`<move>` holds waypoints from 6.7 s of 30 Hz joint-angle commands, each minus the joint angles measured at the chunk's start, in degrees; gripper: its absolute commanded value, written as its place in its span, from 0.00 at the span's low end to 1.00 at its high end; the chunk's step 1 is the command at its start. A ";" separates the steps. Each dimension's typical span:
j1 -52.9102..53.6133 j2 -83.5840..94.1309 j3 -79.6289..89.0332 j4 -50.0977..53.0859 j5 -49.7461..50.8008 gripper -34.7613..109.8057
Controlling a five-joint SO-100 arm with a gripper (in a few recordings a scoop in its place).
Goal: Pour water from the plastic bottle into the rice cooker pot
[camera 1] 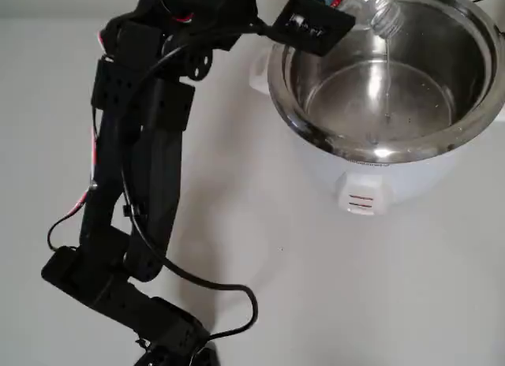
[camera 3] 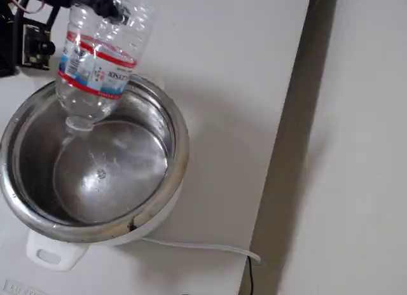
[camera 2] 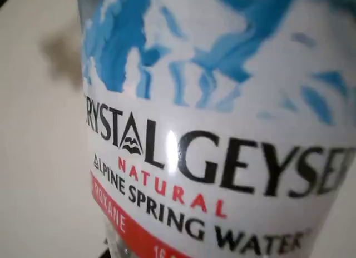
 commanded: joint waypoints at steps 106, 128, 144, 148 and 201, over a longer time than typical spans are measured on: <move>-20.48 -49.04 52.12 -111.36 -126.21 0.46; -17.75 -44.82 52.47 -113.12 -127.18 0.57; -21.80 -25.49 81.39 -120.67 -120.85 0.56; -21.45 -13.89 91.67 -118.21 -116.37 0.55; -4.22 97.82 119.09 38.06 -46.05 0.24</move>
